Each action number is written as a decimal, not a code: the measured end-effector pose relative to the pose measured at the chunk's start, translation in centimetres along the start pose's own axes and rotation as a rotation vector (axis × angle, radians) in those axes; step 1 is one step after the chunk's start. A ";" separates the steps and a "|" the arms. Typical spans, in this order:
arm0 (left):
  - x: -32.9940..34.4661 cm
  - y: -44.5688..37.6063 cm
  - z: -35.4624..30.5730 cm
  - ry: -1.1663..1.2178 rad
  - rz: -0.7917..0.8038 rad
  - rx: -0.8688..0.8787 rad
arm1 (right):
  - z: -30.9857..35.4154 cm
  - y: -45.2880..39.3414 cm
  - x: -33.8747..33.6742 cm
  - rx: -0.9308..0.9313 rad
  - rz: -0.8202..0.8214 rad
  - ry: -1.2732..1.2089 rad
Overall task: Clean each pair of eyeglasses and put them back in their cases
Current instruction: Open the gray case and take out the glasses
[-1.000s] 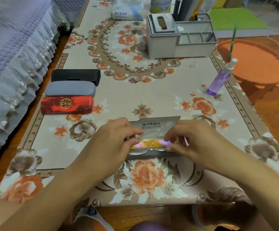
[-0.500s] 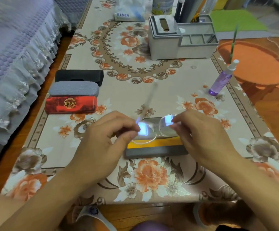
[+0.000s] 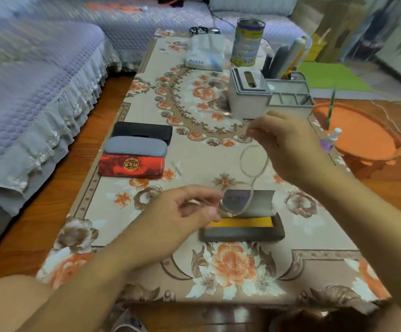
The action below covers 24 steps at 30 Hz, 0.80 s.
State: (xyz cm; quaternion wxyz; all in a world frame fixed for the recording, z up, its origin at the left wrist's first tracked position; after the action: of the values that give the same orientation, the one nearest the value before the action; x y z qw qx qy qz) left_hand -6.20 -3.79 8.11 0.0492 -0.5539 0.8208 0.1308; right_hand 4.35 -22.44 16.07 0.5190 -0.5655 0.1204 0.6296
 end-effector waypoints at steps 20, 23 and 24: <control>-15.6 5.2 8.9 -0.396 -0.709 -0.317 | 14.8 -3.9 18.1 -0.612 0.404 0.106; -12.4 3.2 5.4 -0.509 -0.692 -0.088 | 9.3 -2.1 13.2 -0.282 0.335 -0.118; -10.7 2.2 4.4 -0.546 -0.643 -0.001 | 7.0 -0.9 11.3 -0.179 0.305 -0.150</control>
State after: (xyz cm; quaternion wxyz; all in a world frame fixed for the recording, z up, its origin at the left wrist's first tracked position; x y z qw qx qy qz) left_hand -4.47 7.81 6.62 0.3030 -0.7269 0.5628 0.2510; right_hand 2.93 -11.03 9.36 0.3727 -0.5360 0.1092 0.7496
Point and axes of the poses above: each hand's wrist, its own y-axis away from the middle knuckle, its own x-axis out of the palm, z = x × y, the point moved 7 cm from there along -y, towards the middle knuckle, and after that the axes turned 4 degrees about z, right-handed, at the moved point
